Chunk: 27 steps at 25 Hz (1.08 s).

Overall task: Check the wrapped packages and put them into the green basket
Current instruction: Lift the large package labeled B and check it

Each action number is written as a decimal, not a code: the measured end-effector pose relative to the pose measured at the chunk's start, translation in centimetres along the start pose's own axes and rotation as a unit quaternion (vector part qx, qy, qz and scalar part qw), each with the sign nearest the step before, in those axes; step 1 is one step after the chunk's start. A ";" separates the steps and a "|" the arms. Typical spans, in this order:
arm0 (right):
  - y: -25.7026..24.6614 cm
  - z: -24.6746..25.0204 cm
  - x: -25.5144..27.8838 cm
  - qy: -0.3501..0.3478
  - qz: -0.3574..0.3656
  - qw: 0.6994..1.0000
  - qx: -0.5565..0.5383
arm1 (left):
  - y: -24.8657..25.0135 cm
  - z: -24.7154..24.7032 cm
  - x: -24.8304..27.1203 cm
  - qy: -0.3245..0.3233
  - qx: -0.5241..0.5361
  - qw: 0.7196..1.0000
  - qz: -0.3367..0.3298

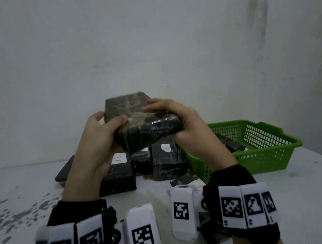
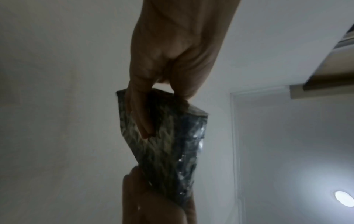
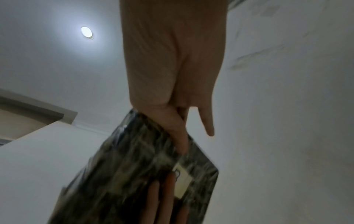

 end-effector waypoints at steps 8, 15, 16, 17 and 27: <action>4.5 0.1 0.3 0.003 -0.197 0.980 0.010 | 2.0 0.0 0.6 0.003 -0.066 0.993 -0.095; 3.8 1.6 0.4 0.100 -0.168 0.962 -0.191 | 2.9 -3.1 1.7 -0.077 -0.118 0.976 -0.166; 3.7 1.6 0.4 0.095 -0.167 0.964 -0.186 | 3.2 -2.7 1.6 -0.057 -0.124 0.974 -0.178; 3.6 1.5 0.4 0.088 -0.167 0.966 -0.176 | 3.4 -2.2 1.5 -0.041 -0.131 0.973 -0.186; 2.5 3.0 0.4 0.088 -0.107 0.963 -0.231 | 2.1 -4.1 2.1 -0.171 -0.174 0.960 -0.139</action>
Point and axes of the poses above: each hand's wrist, its own x-axis away from the middle knuckle, its own z-axis out of the back of the hand, y = z × x, the point moved 10 cm from there along -x, towards the middle knuckle, and after that the axes turned 5 degrees about -z, right-handed, at the moved point
